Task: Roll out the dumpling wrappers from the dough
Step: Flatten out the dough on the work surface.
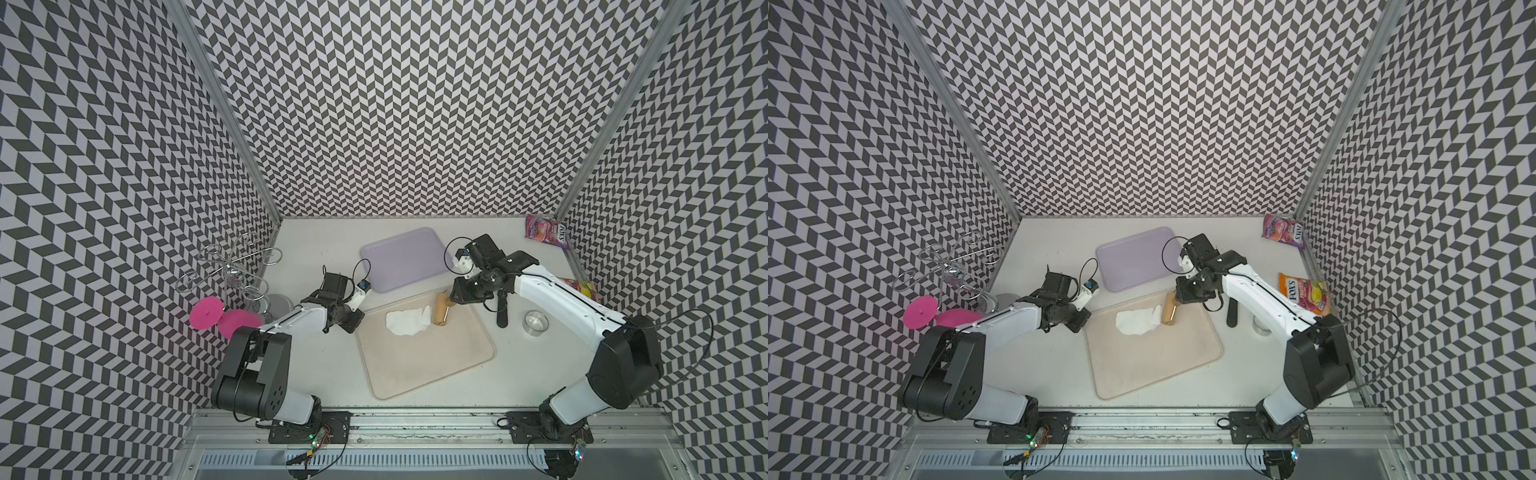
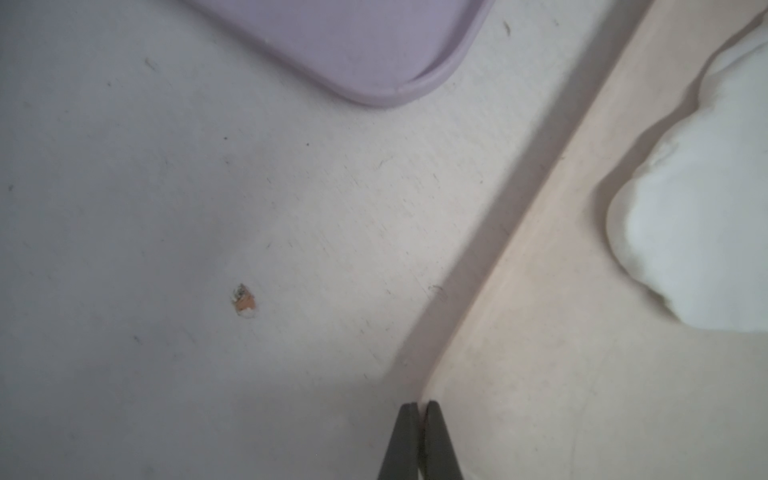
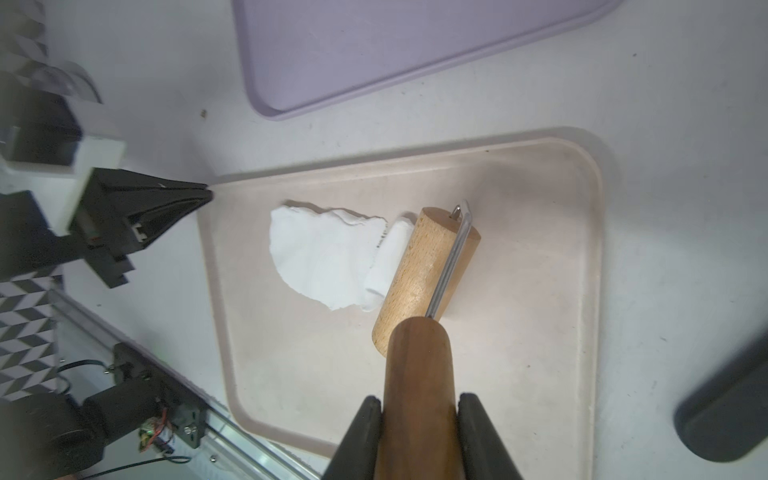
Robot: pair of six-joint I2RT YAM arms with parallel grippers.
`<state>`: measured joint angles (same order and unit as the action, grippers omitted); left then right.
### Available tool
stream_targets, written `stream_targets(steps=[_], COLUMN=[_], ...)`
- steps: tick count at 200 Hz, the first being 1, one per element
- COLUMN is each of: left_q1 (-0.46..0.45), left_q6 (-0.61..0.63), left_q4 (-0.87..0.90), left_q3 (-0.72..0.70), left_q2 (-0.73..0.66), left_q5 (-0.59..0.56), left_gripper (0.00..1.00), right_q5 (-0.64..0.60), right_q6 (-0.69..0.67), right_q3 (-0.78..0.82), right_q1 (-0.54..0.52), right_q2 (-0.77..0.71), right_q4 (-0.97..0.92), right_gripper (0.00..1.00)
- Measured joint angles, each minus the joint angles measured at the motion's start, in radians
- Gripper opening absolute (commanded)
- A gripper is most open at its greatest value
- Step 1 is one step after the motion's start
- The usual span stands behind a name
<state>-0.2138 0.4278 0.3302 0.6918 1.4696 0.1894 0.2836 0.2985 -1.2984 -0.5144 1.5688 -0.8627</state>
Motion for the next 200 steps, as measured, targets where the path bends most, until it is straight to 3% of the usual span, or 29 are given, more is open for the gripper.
stream_targets(steps=[79,115,200], left_q1=[0.000,0.000,0.000], left_q6=[0.000,0.000,0.000], left_q4=[0.000,0.000,0.000], left_q3=[0.000,-0.004,-0.005], left_q2=[0.000,-0.005,-0.006], left_q5=[0.000,0.000,0.000], left_gripper=[0.00,0.00,0.00], right_q5=[0.037,-0.014,-0.162], right_q6=[0.092,0.123,0.166], right_q3=[0.053,0.151,0.216], right_q1=[-0.006,-0.018,-0.092], right_q2=[0.008,0.008,-0.043], right_q4=[0.217,0.290,0.359], right_gripper=[0.00,0.00,0.00])
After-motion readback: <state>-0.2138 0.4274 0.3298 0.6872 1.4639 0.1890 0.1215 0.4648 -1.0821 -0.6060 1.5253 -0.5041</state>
